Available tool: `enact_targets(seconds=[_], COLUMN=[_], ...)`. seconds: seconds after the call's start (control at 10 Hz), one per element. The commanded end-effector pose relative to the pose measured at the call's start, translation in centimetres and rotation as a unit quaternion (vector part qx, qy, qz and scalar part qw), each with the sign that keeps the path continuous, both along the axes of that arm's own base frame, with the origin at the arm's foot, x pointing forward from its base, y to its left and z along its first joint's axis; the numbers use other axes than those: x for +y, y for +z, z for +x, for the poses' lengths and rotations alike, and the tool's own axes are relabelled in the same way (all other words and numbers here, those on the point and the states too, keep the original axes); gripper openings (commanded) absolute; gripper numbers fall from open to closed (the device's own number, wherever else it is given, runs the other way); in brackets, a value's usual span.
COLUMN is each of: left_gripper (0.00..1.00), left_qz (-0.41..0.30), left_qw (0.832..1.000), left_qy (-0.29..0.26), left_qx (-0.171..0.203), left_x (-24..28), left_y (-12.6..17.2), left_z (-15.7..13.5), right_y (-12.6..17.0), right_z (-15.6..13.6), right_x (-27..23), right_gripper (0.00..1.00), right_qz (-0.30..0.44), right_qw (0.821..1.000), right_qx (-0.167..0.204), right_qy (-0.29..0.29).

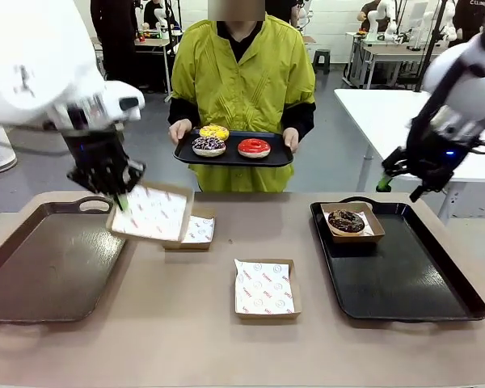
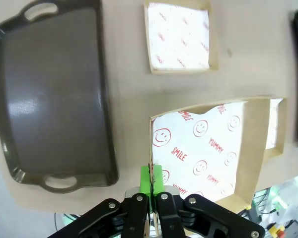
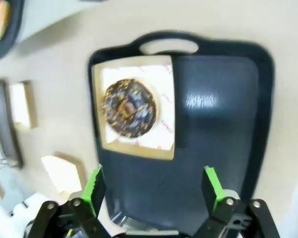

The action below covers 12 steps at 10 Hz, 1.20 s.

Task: Individually package the donuts and arrange them on the tray.
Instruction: Place the picked Paper togo box on the Handle tray while simultaneously picking up another Paper togo box from the table with the other hand.

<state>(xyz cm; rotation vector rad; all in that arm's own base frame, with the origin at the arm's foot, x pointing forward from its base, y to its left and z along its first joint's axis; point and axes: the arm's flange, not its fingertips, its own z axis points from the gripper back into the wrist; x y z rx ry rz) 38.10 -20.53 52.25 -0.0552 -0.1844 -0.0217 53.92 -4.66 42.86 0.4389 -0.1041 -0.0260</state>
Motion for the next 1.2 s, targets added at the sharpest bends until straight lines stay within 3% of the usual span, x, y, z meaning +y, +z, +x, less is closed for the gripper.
enact_targets(seconds=[0.0,0.1,0.4,0.5,0.8,1.1], left_gripper=[0.0,0.0,0.0,0.0,0.0,0.0], left_qz=[0.011,0.02,0.052,0.055,0.042,0.028], left_qw=[1.0,1.0,0.999,0.998,0.999,1.0], left_qy=[0.008,0.01,0.013,0.008,-0.016,-0.002], left_qx=[-0.001,-0.004,0.0,0.0,-0.011,0.012], left_x=[0.3,0.2,0.3,0.4,-0.2,-0.4], left_y=[2.2,3.3,5.0,5.2,4.5,2.4], left_z=[4.2,6.0,11.0,12.2,14.6,15.0], right_y=[0.6,0.4,-0.8,-1.2,-2.3,-1.6], right_z=[-6.6,-9.3,-17.5,-19.3,-21.0,-18.0], right_x=[-3.0,-3.5,-4.3,-4.4,-4.5,-4.3], right_gripper=[1.0,1.0,1.0,1.0,1.0,1.0], right_qz=[0.113,0.147,0.237,0.255,0.282,0.271], right_qw=[0.993,0.987,0.954,0.945,0.936,0.947], right_qx=[-0.025,-0.045,-0.179,-0.203,-0.209,-0.174], right_qy=[0.028,0.042,0.032,0.024,-0.004,0.005])
